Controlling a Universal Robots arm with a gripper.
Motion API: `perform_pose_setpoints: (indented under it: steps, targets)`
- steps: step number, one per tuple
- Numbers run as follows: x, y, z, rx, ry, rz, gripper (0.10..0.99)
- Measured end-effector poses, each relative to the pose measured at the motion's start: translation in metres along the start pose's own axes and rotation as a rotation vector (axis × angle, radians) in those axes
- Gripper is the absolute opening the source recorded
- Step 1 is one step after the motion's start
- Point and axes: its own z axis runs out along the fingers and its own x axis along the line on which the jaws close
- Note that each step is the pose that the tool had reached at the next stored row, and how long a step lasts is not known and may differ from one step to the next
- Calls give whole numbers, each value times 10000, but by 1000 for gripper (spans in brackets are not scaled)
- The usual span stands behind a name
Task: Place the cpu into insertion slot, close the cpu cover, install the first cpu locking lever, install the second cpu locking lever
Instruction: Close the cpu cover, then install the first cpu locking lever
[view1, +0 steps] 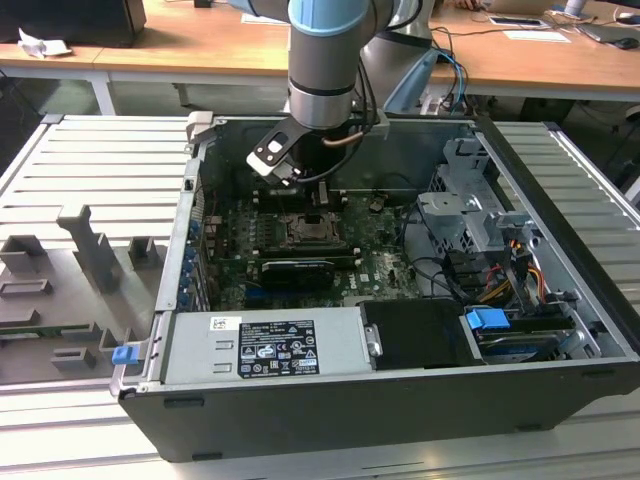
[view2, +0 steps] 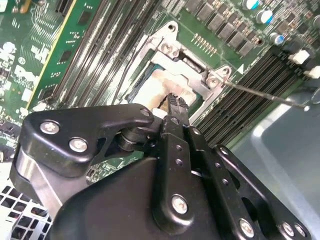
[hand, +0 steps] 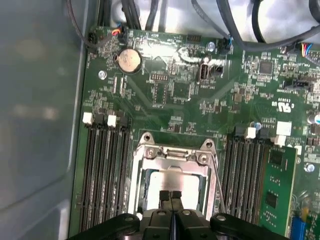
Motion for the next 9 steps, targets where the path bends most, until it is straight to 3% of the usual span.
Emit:
perform_pose_setpoints:
  steps: [9]
  targets:
    - [-3,33,-15,1,1,-1,106]
